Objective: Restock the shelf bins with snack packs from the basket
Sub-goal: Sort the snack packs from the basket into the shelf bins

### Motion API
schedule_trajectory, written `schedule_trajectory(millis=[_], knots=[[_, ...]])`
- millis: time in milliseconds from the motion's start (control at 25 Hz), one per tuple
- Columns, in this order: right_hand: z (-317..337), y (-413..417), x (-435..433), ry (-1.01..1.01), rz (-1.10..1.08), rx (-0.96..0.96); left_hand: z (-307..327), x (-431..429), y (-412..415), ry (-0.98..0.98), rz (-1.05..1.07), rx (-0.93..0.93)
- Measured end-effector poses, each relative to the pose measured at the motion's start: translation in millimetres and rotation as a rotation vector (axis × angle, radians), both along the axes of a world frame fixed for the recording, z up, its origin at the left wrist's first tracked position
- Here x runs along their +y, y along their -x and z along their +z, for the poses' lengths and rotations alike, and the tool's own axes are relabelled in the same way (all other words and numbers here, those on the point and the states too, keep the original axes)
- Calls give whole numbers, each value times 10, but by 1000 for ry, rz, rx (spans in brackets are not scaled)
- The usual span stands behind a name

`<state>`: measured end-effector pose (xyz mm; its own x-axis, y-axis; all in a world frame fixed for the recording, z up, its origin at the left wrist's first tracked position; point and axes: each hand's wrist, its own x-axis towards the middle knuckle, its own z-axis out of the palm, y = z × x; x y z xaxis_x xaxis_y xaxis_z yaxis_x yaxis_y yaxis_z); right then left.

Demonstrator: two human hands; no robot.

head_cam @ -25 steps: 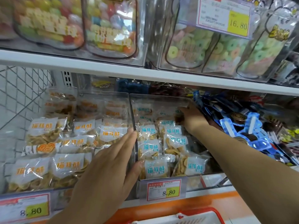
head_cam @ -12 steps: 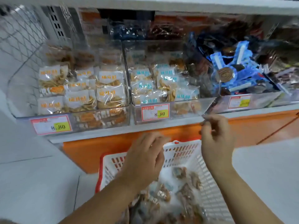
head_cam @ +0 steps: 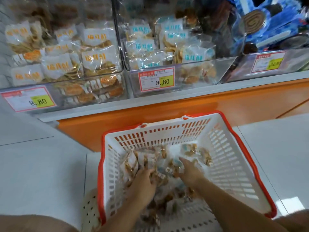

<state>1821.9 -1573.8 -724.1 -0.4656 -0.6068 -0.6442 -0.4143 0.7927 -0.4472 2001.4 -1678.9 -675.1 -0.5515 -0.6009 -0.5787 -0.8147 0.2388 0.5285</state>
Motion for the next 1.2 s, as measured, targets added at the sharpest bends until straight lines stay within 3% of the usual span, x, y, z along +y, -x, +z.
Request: schedule_trajectory(millis=[160, 280, 360, 480, 560, 680, 800, 880, 1200], knots=[[-195, -40, -234, 1, -51, -134, -40, -8, 20, -1, -6, -3], [-194, -52, -254, -93, -56, 44, -52, 8, 25, -6, 12, 14], [-75, -24, -281, -25, -117, 109, -33, -3, 48, -55, 79, 58], [208, 74, -354, 240, -391, -225, 46, -53, 114, -133, 171, 139], [483, 138, -384, 338, -436, -404, 143, -112, 185, -173, 208, 149], [912, 166, -364, 443, -454, -567, 306, -198, 264, -314, 287, 211], [1216, 186, -268, 549, -510, -701, 413, -240, 308, -575, 438, 410], [1361, 214, -188, 607, -592, -807, 463, -247, 323, -648, 519, 500], [1544, 56, -93, 738, -756, -506, 777, -106, 200, -721, 500, 595]])
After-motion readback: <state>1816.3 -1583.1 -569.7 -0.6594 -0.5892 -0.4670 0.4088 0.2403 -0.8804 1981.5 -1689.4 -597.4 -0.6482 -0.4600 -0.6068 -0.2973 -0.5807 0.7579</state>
